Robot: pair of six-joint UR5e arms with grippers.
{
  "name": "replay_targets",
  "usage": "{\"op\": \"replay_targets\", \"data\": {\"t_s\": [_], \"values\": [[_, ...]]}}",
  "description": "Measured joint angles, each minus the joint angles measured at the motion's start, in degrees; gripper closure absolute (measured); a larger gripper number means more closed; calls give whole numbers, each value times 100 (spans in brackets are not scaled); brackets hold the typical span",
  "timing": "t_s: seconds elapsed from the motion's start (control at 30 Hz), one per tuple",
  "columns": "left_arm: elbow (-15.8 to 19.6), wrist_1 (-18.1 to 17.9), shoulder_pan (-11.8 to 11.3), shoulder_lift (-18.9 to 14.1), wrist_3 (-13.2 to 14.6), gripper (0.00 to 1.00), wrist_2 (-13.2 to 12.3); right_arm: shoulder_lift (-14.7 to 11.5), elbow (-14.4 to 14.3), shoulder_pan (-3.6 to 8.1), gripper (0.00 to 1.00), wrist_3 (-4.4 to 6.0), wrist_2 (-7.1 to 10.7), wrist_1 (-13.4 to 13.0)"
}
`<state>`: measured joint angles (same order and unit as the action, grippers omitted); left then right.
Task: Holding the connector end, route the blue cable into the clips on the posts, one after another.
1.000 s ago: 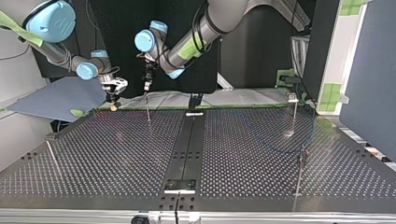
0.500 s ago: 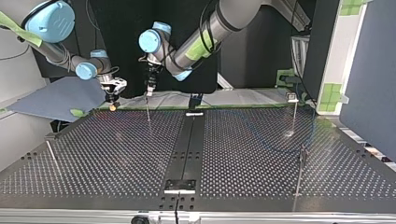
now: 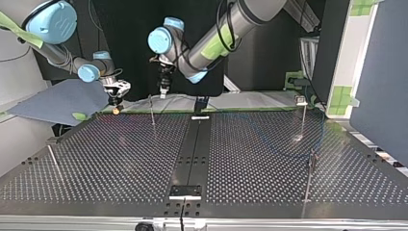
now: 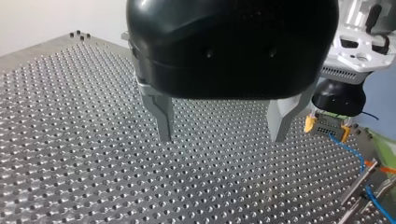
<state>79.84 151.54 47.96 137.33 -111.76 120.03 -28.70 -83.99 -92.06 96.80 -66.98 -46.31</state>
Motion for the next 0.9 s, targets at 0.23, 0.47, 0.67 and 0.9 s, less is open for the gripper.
{"op": "replay_targets", "data": {"t_s": [0.23,0.47,0.67,0.9], "values": [[406,37,-80,-407,-138,0,-39,0,-1,1,100,-2,0,6],[781,-288,-375,-782,-386,0,-315,1,-1,-4,100,-2,0,12],[1097,-477,-687,-1098,-512,0,-626,0,0,-17,100,-2,0,15],[1443,-576,-1007,-1443,-546,0,-970,1,-1,-25,100,-2,0,16]]}}
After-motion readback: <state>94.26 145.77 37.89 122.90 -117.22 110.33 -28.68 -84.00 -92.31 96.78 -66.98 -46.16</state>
